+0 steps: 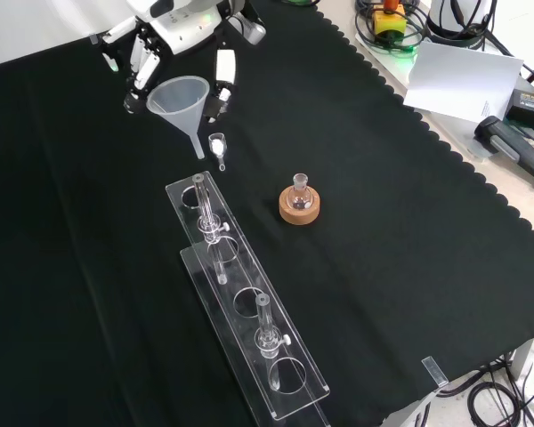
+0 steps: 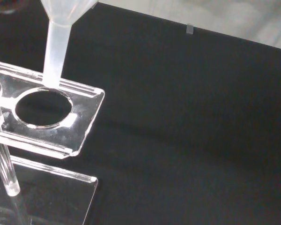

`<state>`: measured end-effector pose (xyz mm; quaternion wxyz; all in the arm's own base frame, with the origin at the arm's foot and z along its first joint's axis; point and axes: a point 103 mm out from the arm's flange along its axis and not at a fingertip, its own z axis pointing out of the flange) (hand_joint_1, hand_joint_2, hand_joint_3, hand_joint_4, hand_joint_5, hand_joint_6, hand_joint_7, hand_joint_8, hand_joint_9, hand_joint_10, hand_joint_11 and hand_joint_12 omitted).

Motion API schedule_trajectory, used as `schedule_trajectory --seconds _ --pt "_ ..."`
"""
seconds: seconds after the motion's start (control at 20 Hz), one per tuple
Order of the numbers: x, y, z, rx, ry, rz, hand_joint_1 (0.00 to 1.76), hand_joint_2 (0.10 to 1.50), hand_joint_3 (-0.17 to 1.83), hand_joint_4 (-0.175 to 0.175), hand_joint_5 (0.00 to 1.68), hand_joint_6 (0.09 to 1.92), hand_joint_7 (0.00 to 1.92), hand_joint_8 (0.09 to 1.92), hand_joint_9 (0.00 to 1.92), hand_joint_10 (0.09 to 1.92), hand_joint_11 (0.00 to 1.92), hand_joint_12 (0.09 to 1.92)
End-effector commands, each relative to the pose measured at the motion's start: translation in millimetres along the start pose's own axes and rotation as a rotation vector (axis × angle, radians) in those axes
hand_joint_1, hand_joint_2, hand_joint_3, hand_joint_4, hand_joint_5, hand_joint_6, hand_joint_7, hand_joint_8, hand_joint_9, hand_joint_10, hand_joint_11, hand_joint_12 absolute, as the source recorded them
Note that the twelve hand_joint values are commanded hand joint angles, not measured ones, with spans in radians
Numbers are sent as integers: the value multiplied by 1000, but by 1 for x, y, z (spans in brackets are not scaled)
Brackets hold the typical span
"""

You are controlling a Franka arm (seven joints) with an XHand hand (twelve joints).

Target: Pick up the funnel from the transparent funnel stand.

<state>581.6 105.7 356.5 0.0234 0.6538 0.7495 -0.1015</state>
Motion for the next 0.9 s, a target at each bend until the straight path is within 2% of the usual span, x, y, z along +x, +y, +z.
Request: schedule_trajectory --seconds 0.05,0.3,0.9 --pt "0 -2 -2 -6 -2 0 755 655 611 42 851 137 1178 446 978 329 0 1500" --pt "-2 -6 -6 -23 7 8 755 653 615 42 852 139 1180 448 979 327 0 1501" --pt "-1 -20 -3 -17 8 33 756 650 623 42 850 143 1177 448 980 321 0 1502"
